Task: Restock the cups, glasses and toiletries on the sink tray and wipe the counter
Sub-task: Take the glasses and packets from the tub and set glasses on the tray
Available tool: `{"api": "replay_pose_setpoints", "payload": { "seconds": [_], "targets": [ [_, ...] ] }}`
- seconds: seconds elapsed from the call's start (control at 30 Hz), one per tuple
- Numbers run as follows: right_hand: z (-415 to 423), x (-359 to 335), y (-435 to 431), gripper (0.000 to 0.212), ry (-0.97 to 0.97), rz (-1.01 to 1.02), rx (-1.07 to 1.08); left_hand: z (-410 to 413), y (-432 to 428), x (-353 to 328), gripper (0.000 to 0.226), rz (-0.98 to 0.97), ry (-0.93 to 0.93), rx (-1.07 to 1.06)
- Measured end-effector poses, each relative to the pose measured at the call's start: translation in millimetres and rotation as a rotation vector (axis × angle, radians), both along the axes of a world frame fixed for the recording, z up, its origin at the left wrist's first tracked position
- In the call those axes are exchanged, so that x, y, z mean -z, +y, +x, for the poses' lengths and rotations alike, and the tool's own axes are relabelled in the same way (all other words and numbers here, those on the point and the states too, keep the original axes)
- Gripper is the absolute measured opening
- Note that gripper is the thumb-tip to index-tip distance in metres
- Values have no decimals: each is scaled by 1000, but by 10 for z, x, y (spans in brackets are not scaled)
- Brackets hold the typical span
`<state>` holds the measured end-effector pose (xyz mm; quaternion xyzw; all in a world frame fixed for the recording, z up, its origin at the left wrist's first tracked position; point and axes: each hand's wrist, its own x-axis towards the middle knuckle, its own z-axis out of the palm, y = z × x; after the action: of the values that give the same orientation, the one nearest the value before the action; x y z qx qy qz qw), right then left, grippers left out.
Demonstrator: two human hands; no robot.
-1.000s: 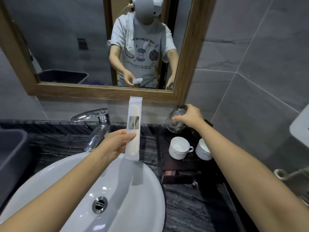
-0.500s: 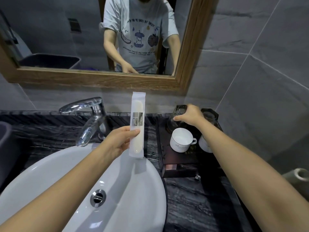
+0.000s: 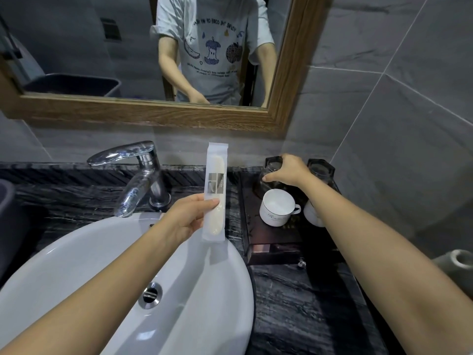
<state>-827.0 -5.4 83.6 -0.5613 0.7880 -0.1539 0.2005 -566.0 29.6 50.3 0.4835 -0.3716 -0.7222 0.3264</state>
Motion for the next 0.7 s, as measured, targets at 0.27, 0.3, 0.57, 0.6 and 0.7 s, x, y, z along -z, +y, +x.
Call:
{"api": "replay_pose_setpoints", "payload": {
  "seconds": [0.27,0.3,0.57,0.6,0.7],
  "targets": [
    [21,31,-22,73,29,-12,-15,19,41,42,7,8,8,4],
    [28,35,-26,75,39,-11,-15,25,45,50,7,11,12,-1],
    [81,75,-41,75,75,-23,13,42,78,93,9,25,11,-6],
    [85,80,-40,76,76,-25,16,43,78,98,9,25,10,-5],
    [92,97,-32,81,98,-33,15,46,86,122,9,28,6,-2]
  ]
}}
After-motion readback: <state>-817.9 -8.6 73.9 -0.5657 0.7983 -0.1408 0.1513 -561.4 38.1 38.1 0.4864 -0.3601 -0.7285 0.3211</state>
